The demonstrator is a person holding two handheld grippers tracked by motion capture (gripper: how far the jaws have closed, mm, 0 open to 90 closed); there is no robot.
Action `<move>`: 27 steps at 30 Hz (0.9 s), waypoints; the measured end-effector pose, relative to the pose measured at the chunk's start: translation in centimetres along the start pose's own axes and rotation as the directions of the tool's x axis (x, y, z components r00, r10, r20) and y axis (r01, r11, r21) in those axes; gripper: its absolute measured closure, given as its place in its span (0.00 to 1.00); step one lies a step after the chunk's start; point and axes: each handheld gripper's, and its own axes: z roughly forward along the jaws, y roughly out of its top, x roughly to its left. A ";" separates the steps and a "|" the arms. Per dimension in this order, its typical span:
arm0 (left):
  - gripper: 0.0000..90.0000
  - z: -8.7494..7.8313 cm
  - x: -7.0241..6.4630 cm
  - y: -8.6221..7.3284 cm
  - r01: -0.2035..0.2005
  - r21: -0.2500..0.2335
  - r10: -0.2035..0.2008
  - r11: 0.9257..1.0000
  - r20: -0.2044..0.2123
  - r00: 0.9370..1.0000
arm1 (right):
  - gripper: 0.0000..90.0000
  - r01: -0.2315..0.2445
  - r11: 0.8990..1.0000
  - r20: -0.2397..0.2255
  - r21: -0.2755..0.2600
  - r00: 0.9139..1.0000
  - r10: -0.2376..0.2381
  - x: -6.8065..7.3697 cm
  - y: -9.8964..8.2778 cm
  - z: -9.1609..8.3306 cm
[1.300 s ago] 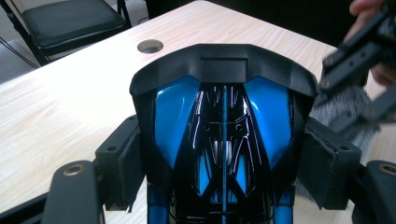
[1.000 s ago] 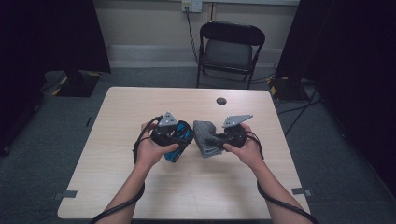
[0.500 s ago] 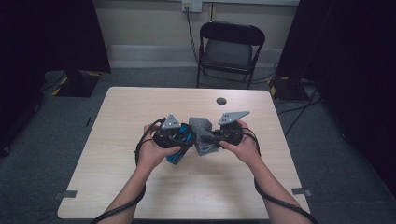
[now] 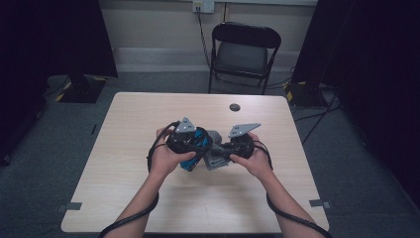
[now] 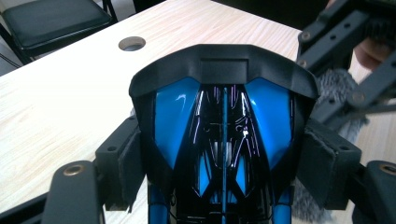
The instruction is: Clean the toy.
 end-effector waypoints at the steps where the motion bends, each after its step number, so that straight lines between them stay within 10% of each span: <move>1: 0.28 0.1 0.0 0.0 0.002 0.003 -0.002 1.000 0.001 1.000 | 0.82 0.001 1.000 -0.001 0.000 1.000 -0.001 0.0 -0.1 0.1; 27: 0.28 0.4 0.4 1.5 0.025 -0.035 -0.025 0.999 -0.011 1.000 | 0.82 0.010 0.999 -0.085 0.041 0.996 -0.006 2.3 -2.0 3.5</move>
